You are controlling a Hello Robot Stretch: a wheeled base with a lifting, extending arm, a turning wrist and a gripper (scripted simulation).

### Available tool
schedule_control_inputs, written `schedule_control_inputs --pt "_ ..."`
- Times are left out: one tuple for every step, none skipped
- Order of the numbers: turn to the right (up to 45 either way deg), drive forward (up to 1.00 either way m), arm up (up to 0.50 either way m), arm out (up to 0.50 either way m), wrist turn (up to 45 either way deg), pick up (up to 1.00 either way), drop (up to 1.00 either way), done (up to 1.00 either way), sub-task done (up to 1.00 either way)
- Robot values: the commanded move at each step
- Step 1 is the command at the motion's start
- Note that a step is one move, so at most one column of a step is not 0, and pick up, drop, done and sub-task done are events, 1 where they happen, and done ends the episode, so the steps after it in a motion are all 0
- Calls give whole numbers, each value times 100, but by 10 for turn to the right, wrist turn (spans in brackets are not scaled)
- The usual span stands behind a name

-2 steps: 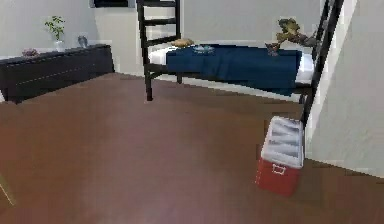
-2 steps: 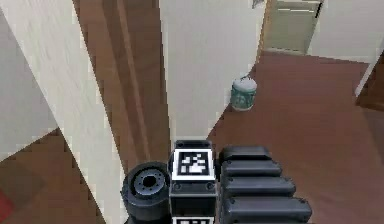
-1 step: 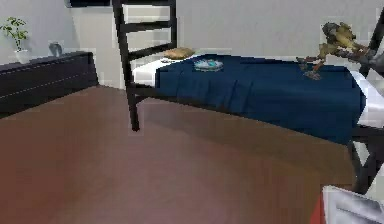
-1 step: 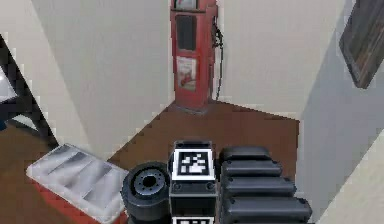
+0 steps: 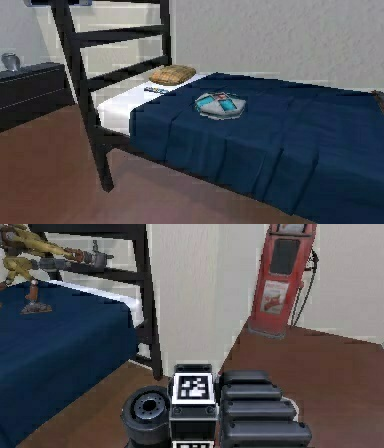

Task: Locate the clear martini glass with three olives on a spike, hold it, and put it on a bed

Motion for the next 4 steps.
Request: schedule_control_inputs --pt "60 0 0 0 0 0 0 0 0" --pt "0 40 0 0 0 0 0 0 0" --pt "450 0 0 0 0 0 0 0 0" --pt "30 0 0 0 0 0 0 0 0"
